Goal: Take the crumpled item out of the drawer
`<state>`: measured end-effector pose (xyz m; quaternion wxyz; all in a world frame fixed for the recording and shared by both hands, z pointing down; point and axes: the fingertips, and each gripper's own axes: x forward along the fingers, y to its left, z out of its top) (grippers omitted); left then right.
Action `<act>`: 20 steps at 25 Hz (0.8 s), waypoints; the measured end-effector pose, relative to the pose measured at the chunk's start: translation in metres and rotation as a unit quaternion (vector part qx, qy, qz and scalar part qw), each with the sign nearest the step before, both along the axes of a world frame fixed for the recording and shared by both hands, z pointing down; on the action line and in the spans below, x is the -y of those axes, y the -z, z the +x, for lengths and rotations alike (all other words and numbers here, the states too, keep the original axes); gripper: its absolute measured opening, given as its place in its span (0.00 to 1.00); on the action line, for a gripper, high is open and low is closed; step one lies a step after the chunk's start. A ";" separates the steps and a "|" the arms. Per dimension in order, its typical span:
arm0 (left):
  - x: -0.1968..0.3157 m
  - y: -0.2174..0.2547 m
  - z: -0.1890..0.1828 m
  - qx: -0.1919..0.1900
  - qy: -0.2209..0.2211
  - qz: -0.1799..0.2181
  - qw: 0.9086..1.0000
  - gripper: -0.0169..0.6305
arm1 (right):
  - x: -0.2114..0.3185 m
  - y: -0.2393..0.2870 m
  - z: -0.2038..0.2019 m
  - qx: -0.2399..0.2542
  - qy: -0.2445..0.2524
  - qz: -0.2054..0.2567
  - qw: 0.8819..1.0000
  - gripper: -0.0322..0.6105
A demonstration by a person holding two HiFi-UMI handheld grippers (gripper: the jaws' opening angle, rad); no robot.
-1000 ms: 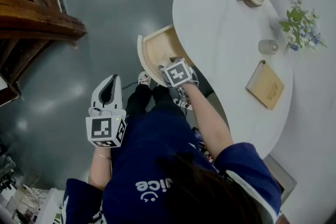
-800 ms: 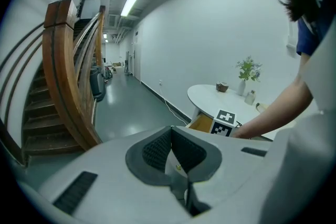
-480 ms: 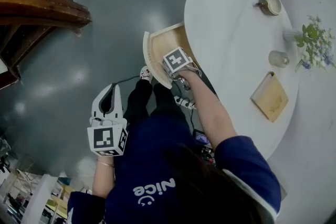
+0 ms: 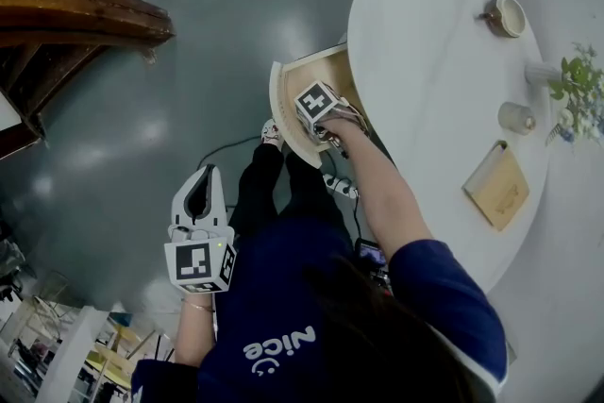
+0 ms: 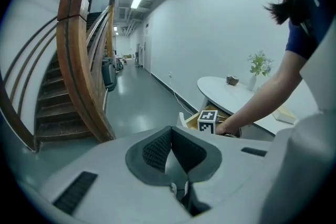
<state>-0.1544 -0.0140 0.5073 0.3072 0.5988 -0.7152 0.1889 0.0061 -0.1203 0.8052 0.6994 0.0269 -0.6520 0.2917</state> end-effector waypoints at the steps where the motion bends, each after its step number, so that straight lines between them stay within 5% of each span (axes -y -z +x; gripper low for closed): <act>1: 0.000 0.000 -0.001 0.001 0.001 -0.001 1.000 0.03 | -0.001 -0.002 0.002 -0.007 0.006 -0.006 1.000 0.54; 9: -0.004 -0.004 -0.003 0.004 0.001 -0.013 1.000 0.03 | -0.009 -0.011 0.015 -0.047 0.007 -0.038 0.998 0.41; 15: 0.004 -0.005 -0.002 0.003 -0.007 -0.012 1.000 0.03 | -0.007 -0.007 0.012 -0.037 0.016 -0.034 0.999 0.29; 20: 0.012 -0.004 0.001 0.000 -0.018 -0.003 1.000 0.03 | -0.002 0.003 0.001 -0.018 -0.025 -0.028 0.999 0.27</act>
